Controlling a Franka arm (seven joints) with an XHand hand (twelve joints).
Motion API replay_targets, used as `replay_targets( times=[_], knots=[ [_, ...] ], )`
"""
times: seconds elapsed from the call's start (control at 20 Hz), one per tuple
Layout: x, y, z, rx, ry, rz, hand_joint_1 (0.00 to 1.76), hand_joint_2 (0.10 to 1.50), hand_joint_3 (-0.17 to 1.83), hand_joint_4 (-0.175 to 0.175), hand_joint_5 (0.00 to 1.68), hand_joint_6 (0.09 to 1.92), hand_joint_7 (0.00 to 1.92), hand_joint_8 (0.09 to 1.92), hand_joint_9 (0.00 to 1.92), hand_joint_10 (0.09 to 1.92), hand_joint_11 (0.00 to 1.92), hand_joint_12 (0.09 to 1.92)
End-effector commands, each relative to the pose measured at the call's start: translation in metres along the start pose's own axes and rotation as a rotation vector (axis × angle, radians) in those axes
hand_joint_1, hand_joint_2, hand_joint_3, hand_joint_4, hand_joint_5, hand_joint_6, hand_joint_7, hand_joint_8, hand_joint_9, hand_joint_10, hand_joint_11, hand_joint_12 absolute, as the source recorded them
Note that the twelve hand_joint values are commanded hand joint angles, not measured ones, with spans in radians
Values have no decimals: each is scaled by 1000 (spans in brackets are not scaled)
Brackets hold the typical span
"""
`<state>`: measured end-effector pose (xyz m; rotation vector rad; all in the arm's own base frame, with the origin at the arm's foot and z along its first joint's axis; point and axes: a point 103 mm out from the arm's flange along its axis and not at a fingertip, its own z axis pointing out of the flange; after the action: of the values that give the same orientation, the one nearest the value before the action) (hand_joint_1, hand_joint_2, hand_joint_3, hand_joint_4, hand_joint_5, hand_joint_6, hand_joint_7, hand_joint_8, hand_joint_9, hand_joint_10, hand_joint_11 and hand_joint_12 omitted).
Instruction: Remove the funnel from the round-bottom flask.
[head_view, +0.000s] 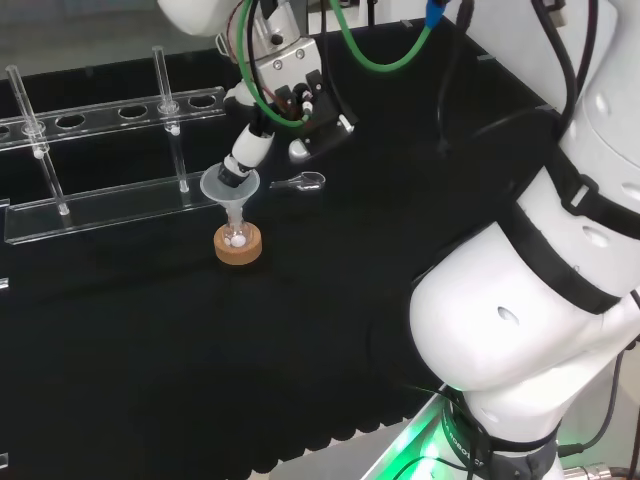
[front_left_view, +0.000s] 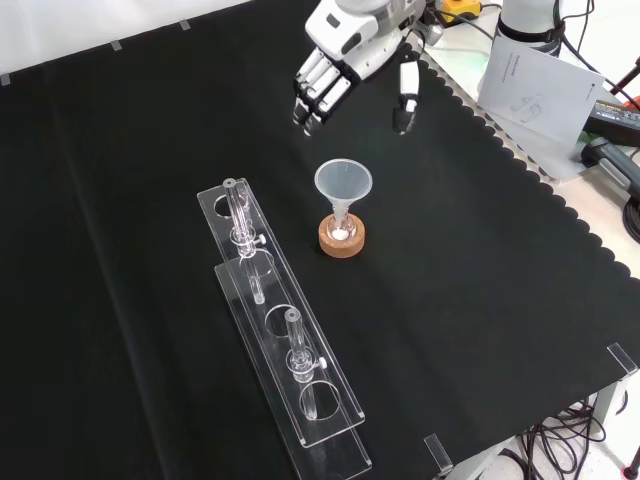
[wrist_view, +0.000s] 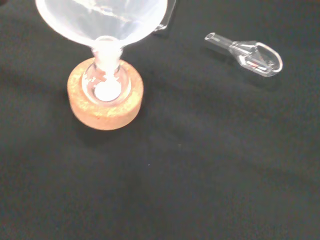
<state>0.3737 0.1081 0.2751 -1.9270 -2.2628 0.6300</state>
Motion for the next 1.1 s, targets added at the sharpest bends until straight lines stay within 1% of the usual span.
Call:
replay_targets(
  times=[0.05, 0.15, 0.25, 0.3, 0.4, 0.7, 0.9, 1.1],
  knots=[
    [20, 7, 4, 26, -25, -31, 476, 685, 218, -15, 61, 87, 0, 328, 100, 826, 214, 1497],
    [25, 10, 6, 31, -32, -39, 475, 686, 213, -15, 57, 87, 0, 319, 96, 829, 211, 1499],
    [29, 14, 8, 58, -47, -46, 475, 687, 207, -15, 52, 87, 0, 306, 90, 833, 211, 1501],
    [31, 15, 9, 61, -50, -47, 477, 688, 203, -13, 36, 87, 0, 265, 77, 833, 207, 1500],
    [33, 18, 11, 59, -55, -51, 486, 691, 191, -11, 10, 87, 0, 192, 48, 843, 194, 1504],
    [35, 26, 16, 63, -69, -60, 520, 697, 172, -8, 0, 87, 0, 93, 6, 855, 176, 1512],
    [36, 33, 21, 60, -81, -69, 539, 702, 165, -6, 0, 87, 0, 87, 0, 847, 171, 1513],
    [36, 40, 27, 59, -101, -69, 558, 706, 163, -6, 0, 87, 0, 87, 0, 840, 168, 1514]
  ],
)
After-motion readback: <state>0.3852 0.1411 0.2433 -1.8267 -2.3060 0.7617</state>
